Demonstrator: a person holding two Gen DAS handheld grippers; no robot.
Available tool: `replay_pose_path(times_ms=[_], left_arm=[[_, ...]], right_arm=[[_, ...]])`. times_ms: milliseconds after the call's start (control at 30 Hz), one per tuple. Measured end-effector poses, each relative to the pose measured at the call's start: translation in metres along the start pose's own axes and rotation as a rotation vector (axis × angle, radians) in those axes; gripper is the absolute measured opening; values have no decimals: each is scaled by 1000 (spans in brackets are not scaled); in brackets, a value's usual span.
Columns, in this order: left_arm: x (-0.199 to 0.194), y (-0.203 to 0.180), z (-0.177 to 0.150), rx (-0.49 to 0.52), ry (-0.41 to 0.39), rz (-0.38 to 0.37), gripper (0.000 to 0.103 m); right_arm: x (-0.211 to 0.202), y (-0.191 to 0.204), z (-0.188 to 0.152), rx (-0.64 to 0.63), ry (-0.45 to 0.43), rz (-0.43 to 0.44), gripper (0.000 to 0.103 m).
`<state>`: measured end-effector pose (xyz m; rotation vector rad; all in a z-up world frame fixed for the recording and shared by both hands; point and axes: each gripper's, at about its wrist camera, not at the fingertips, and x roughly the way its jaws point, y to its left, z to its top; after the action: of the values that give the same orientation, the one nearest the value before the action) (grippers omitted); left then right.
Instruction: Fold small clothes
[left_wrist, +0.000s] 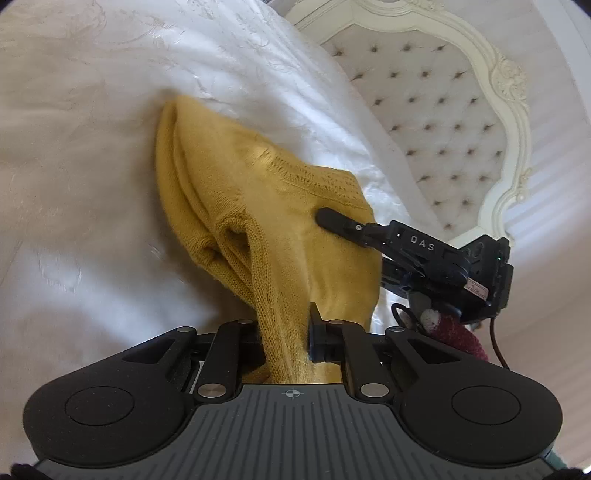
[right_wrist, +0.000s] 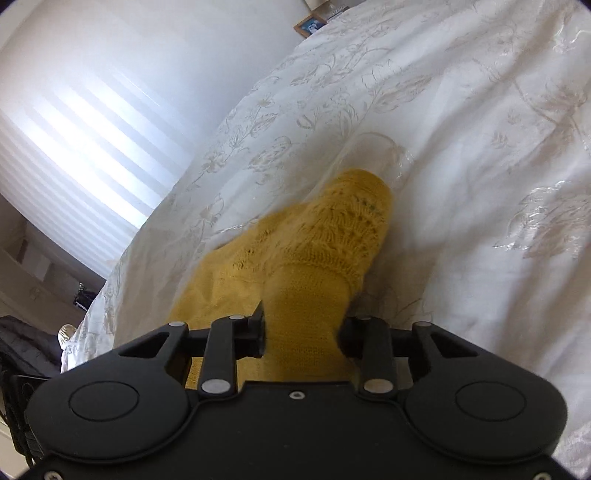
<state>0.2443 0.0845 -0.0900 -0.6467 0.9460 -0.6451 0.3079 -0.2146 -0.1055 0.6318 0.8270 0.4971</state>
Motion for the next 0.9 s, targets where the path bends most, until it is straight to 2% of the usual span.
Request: replay_pose_path(times_ms=[167,333,433,533,633,700,767,900], left_arm=[[-34,-26,-30,-16,40,-33,14],[-56,-58,-79,41,89,5,14],[-60,-66,-112,61,129,42,15],[-51,-63,-138,64,178,126,15],[-41,-56,-154,112,200,308,19],[-45,-52,-160,112,184,343,20],[-53,-55,-160,130,157,375,20],[-79,-82,-170,296,79,483,19]], right_arm=[[-49,32,-15,10,-4,-14,41],[-104,50,-56,16,39,-34,40],[-130,45,-92,54,73,-45,41],[-146,32,-126,75,98,-88,43],[-157,14,-154,106,68,-164,49],[-168,3,-166,132,7,-200,57],[-177,-2,-174,146,-55,-202,58],[-190,16,-180,47,-141,-222,58]])
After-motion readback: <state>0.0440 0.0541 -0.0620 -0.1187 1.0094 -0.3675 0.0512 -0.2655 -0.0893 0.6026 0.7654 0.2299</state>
